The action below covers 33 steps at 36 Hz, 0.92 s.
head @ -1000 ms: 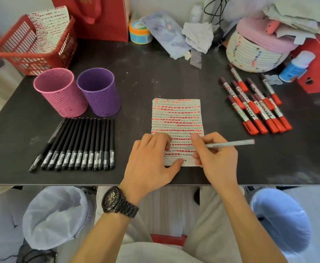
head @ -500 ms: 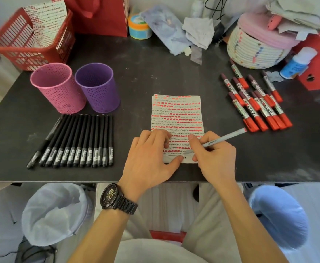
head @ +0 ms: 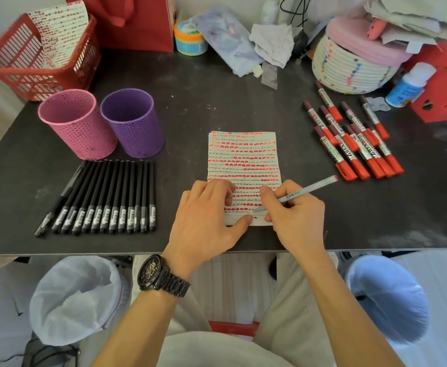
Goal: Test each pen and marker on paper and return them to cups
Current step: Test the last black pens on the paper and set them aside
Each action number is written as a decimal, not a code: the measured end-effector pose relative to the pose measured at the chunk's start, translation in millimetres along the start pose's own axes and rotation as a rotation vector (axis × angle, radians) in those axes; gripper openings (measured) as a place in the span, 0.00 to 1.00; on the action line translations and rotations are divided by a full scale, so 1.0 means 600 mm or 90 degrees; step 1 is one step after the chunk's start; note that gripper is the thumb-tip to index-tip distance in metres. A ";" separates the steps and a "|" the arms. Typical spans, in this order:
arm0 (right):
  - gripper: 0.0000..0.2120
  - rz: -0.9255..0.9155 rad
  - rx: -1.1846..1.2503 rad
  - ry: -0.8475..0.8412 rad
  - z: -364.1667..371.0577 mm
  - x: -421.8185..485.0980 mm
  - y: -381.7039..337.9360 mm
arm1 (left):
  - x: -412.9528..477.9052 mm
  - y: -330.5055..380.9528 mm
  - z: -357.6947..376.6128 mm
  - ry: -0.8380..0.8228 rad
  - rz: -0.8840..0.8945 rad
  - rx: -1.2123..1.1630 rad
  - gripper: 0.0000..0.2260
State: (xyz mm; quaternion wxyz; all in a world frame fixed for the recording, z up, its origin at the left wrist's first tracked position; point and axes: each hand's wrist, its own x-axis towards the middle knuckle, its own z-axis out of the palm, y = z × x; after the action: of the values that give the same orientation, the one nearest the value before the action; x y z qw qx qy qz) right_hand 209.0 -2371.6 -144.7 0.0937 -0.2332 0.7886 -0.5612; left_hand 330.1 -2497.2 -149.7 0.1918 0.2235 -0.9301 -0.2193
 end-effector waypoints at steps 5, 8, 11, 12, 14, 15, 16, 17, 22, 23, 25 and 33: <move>0.14 0.007 -0.001 0.004 0.001 0.000 -0.001 | 0.000 -0.002 0.002 0.003 -0.002 0.000 0.19; 0.14 0.009 -0.001 0.002 0.000 0.000 -0.003 | 0.001 -0.004 0.004 0.005 -0.007 -0.002 0.19; 0.14 0.017 0.001 0.005 0.000 0.000 -0.004 | 0.001 -0.005 0.005 0.005 -0.008 -0.001 0.19; 0.14 0.016 -0.001 0.007 0.000 -0.001 -0.004 | 0.001 -0.005 0.005 0.006 -0.007 -0.001 0.19; 0.15 0.013 -0.009 0.006 0.000 -0.002 -0.004 | 0.000 -0.006 0.005 0.005 -0.009 -0.001 0.19; 0.15 0.015 -0.010 0.007 0.001 -0.002 -0.005 | 0.001 -0.006 0.005 0.004 -0.010 -0.001 0.19; 0.15 0.016 -0.011 0.010 0.002 -0.002 -0.005 | 0.001 -0.006 0.006 0.005 -0.013 -0.002 0.19; 0.15 0.014 -0.014 0.016 0.002 -0.001 -0.005 | 0.001 -0.006 0.006 0.007 -0.016 -0.003 0.19; 0.15 -0.008 -0.044 0.041 0.006 -0.002 -0.002 | 0.002 -0.008 0.006 0.008 -0.026 -0.009 0.18; 0.15 -0.012 -0.051 0.051 0.005 -0.003 -0.001 | 0.003 -0.008 0.006 0.009 -0.026 -0.010 0.18; 0.16 -0.018 -0.063 0.071 0.004 -0.005 0.003 | 0.003 -0.008 0.006 0.010 -0.028 -0.010 0.18; 0.17 -0.020 -0.063 0.082 0.005 -0.008 0.003 | 0.004 -0.009 0.007 0.020 -0.037 -0.012 0.18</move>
State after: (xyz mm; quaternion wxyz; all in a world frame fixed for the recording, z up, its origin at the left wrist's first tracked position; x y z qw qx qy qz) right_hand 214.2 -2371.5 -148.2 0.0224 -0.2132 0.8160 -0.5368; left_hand 328.1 -2501.1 -155.4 0.2022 0.2517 -0.9180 -0.2302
